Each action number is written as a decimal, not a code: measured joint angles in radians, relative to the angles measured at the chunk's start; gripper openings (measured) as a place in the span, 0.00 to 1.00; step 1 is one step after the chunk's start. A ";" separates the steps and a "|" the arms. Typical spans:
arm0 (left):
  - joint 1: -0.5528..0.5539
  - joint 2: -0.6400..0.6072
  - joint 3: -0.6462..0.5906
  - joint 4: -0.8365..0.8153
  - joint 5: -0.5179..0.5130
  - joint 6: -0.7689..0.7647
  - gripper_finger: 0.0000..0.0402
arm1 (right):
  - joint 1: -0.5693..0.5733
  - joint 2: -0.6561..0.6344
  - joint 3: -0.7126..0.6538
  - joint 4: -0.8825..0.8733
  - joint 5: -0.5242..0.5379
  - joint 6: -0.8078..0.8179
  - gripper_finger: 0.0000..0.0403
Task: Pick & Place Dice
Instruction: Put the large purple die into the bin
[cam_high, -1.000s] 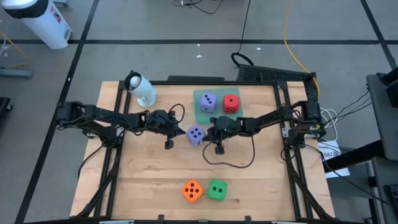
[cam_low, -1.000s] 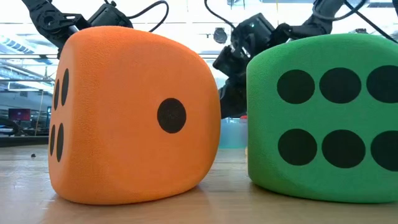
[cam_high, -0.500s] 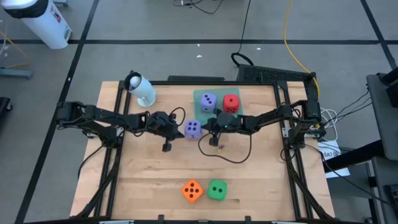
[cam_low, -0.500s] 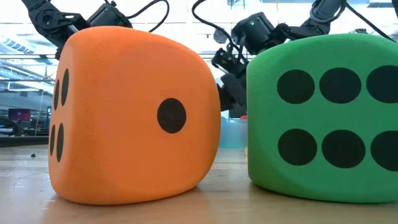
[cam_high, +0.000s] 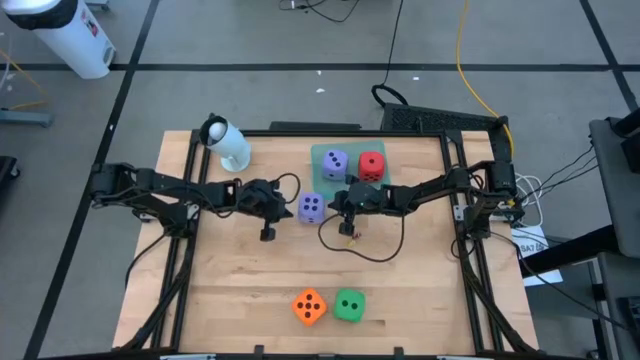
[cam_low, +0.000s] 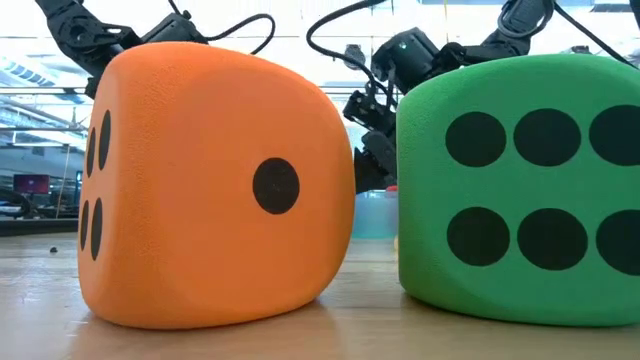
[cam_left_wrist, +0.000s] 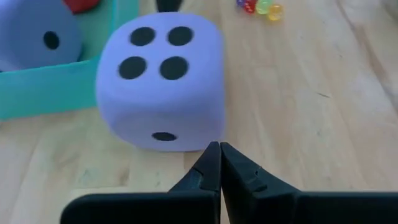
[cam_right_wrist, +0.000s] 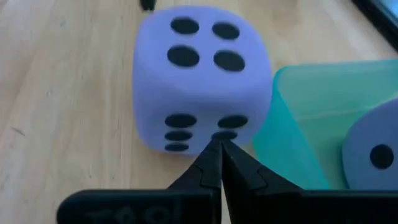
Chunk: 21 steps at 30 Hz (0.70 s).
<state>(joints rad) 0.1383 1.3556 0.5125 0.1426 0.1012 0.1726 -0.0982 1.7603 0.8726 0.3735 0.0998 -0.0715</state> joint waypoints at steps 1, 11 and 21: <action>0.006 0.000 0.000 0.001 -0.001 -0.005 0.01 | 0.000 0.000 0.000 -0.001 0.000 0.003 0.00; 0.044 0.000 0.000 0.049 -0.004 -0.043 0.01 | -0.011 0.000 0.000 0.093 -0.056 0.004 0.00; 0.036 0.096 0.001 0.055 0.003 -0.045 0.00 | -0.011 0.000 0.000 0.060 -0.079 0.033 0.00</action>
<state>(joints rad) 0.1747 1.4515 0.5133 0.1979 0.1040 0.1278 -0.1097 1.7599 0.8730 0.4336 0.0212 -0.0381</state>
